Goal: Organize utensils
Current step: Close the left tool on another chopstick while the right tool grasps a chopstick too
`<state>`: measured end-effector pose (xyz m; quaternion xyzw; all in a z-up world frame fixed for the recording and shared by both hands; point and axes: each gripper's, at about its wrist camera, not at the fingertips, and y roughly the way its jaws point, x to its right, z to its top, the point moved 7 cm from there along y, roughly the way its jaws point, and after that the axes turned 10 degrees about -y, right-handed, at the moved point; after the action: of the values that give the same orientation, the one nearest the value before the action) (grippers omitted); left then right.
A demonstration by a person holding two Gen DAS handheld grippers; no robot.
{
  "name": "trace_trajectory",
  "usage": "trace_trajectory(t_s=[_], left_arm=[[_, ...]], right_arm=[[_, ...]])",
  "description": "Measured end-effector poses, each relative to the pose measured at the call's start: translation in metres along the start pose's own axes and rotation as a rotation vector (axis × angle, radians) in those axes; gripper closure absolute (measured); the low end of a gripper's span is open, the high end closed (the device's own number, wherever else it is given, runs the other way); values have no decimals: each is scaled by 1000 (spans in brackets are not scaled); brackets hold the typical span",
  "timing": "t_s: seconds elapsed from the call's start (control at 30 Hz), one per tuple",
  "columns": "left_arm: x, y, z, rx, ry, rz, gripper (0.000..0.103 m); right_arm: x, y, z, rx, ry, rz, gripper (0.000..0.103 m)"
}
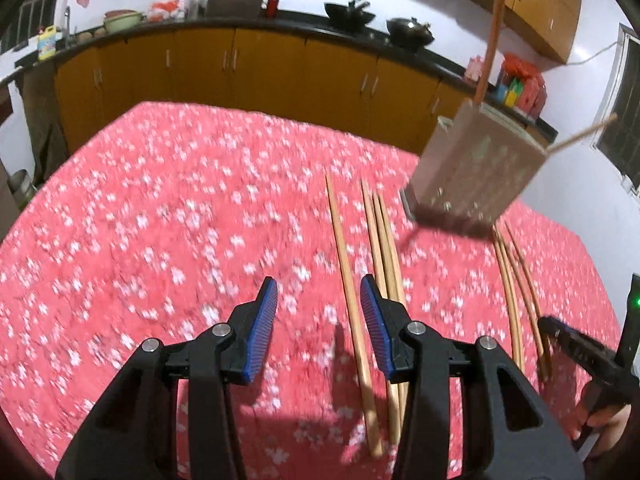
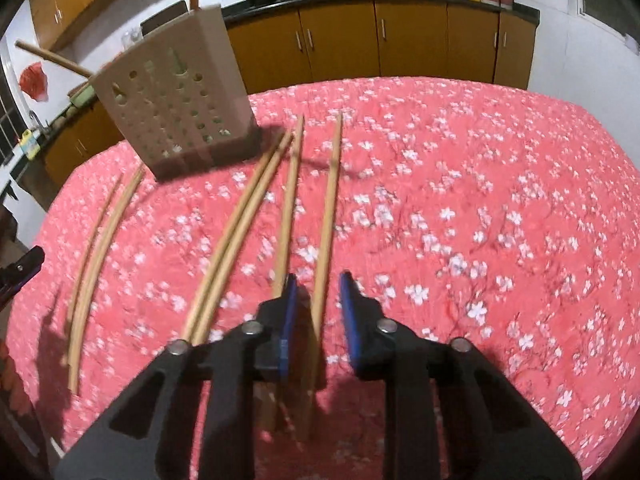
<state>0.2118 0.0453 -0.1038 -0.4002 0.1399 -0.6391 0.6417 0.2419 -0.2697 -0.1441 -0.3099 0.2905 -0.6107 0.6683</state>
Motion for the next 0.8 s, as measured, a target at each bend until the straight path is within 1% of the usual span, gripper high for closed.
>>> trace_trajectory(t_s=[0.07, 0.17, 0.23, 0.43, 0.47, 0.5, 0.57, 0.6, 0.7, 0.8], left_arm=[[3, 2, -7, -19, 8, -10, 59], [4, 6, -18, -47, 19, -30, 63], [8, 9, -22, -70, 30, -43, 70], [17, 21, -35, -116, 72, -39, 77], [19, 22, -36, -121, 84, -35, 78], [21, 24, -39, -127, 99, -28, 81], [23, 25, -40, -116, 130, -3, 84], [23, 25, -40, -112, 141, 6, 87], [22, 26, -38, -107, 149, 26, 93], [20, 30, -33, -105, 152, 40, 94]], right_arm=[[6, 1, 1, 3, 16, -5, 95], [19, 2, 1, 8, 54, -33, 95], [22, 2, 2, 10, 68, -31, 95], [20, 4, 1, 16, 43, -48, 95], [20, 4, 0, 16, 43, -48, 95], [20, 4, 1, 17, 43, -47, 95], [20, 3, 0, 18, 43, -45, 95], [19, 2, 0, 18, 41, -44, 95], [18, 1, -1, 18, 39, -39, 94], [18, 1, -3, 18, 34, -40, 94]])
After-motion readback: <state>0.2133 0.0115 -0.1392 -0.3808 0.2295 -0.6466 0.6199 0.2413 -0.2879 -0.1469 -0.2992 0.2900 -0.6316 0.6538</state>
